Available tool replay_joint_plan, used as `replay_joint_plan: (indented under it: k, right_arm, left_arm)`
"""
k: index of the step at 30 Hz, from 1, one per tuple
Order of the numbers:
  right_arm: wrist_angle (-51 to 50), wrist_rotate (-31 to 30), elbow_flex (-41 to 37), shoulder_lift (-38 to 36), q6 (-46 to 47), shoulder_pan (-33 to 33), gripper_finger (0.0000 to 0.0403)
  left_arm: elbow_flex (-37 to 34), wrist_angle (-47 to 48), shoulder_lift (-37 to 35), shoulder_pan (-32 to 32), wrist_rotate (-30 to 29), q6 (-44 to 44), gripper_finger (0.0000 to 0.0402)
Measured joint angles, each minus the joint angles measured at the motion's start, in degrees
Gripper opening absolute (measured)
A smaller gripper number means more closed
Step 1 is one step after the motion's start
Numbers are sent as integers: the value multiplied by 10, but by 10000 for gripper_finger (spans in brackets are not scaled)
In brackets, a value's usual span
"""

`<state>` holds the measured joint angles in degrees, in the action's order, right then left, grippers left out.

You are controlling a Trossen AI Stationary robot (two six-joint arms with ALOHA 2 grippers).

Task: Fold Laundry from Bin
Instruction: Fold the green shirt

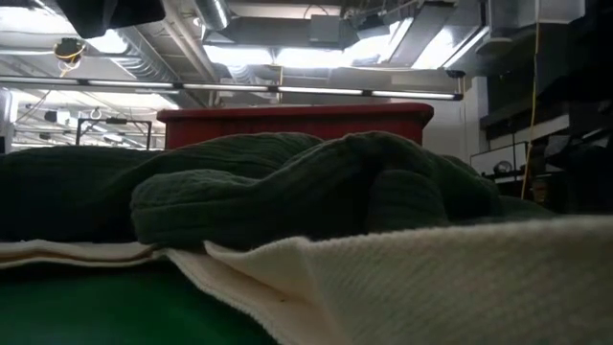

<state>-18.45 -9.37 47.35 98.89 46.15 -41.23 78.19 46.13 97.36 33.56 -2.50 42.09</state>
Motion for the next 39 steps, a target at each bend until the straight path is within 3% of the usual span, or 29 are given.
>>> replay_joint_plan:
  k: [4,8,10,15,23,30,39]
  right_arm:
    - [0,7,1,-1,1,0,114]
    - [-3,37,12,-3,1,0,29]
    - [-6,63,22,-7,0,0,12]
    - [-39,157,47,-24,-1,-1,33]
    - [-127,259,95,-56,6,-30,13]
    - [-204,273,110,-57,32,-72,17]
    - [-233,273,110,-57,50,-83,16]
  left_arm:
    - [0,0,0,0,0,0,192]
    - [0,0,0,0,0,0,192]
    - [0,0,0,2,0,0,192]
    - [0,1,0,17,-24,0,192]
    - [0,4,0,45,-74,1,192]
    - [-31,2,0,66,-101,55,192]
    - [-134,-29,0,75,-101,137,192]
